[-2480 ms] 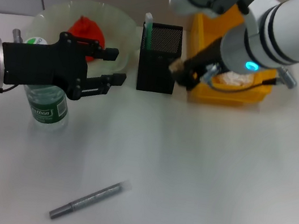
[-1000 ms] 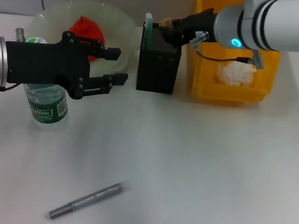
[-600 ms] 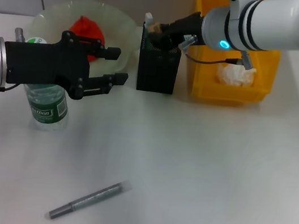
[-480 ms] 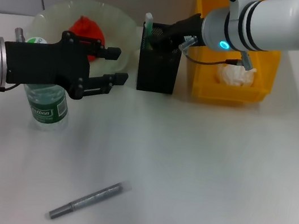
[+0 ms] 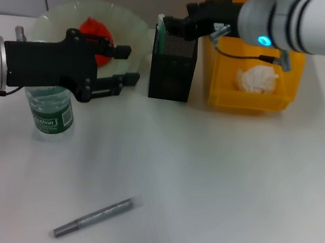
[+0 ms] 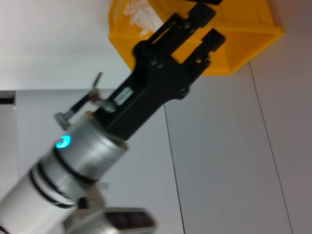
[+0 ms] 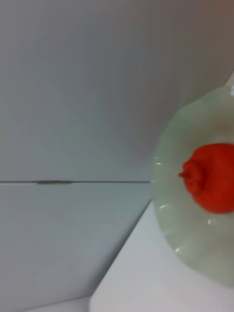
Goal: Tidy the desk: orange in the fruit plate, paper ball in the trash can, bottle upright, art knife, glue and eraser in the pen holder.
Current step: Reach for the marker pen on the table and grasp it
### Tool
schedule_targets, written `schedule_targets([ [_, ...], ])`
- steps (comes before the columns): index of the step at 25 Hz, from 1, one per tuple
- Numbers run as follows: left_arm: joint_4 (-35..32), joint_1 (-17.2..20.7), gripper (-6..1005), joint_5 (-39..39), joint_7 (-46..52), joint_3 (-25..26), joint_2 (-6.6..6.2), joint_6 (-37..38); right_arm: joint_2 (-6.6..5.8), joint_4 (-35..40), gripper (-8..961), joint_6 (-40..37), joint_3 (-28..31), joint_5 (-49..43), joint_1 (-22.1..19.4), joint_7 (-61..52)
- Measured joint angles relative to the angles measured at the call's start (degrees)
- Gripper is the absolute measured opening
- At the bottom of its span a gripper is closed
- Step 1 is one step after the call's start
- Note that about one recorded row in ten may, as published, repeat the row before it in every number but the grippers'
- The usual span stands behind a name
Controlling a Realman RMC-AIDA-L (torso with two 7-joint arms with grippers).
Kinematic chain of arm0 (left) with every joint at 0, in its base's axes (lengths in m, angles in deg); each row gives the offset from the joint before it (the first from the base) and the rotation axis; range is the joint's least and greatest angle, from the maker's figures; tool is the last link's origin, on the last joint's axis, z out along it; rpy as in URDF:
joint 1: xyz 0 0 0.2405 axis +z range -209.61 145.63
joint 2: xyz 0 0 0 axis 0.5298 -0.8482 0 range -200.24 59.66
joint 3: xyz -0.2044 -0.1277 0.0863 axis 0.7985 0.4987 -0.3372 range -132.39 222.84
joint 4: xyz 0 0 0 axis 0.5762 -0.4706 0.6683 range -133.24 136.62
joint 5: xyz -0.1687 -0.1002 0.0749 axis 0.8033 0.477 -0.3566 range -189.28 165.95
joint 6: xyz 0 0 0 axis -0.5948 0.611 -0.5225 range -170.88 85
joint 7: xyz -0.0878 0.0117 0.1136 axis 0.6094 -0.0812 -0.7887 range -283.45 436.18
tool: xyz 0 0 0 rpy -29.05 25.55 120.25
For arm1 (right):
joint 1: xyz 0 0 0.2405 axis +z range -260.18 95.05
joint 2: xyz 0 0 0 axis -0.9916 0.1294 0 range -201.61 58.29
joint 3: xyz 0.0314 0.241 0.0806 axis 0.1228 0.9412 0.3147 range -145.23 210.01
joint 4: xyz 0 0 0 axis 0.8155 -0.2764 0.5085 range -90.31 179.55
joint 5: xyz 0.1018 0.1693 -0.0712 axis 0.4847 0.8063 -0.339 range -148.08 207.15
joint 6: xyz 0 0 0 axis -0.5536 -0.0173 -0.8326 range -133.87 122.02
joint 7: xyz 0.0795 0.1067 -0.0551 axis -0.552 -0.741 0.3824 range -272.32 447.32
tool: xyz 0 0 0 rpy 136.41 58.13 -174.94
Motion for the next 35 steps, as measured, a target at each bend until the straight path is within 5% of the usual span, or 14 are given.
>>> schedule_targets([
  [6, 0.9, 0.1, 461, 2.3, 0.1, 0.1, 0.07, -0.1, -0.09, 15.0, 530, -8.3, 1.3, 11.6, -12.0, 10.2],
  [11, 1.5, 0.6, 461, 4.0, 0.5, 0.1, 0.16, -1.1, -0.11, 17.7, 530, -22.5, 10.7, 22.8, -17.7, 20.5],
  [19, 1.9, 1.1, 460, 5.2, 1.5, -0.3, 0.18, -3.2, -0.15, 10.2, 529, -44.8, 29.1, 30.7, -19.7, 33.3],
  [24, 1.7, 1.3, 460, 5.0, 1.8, -1.1, 0.03, -3.2, -0.35, 6.6, 528, -49.1, 36.3, 30.6, -19.2, 35.4],
  [26, -1.5, 1.9, 460, 3.7, 4.7, -4.2, -0.28, -3.0, -1.05, 5.1, 528, -49.9, 38.5, 30.5, -18.7, 35.1],
  [29, -17.2, 5.5, 460, -5.5, 16.7, -9.7, -0.27, -2.1, -1.55, 4.7, 528, -50.3, 38.9, 30.5, -18.5, 34.7],
  [35, -28.4, 6.6, 459, -11.2, 27.1, -12.2, -0.38, 3.0, -2.29, 4.6, 527, -50.4, 39.1, 30.1, -18.3, 33.5],
])
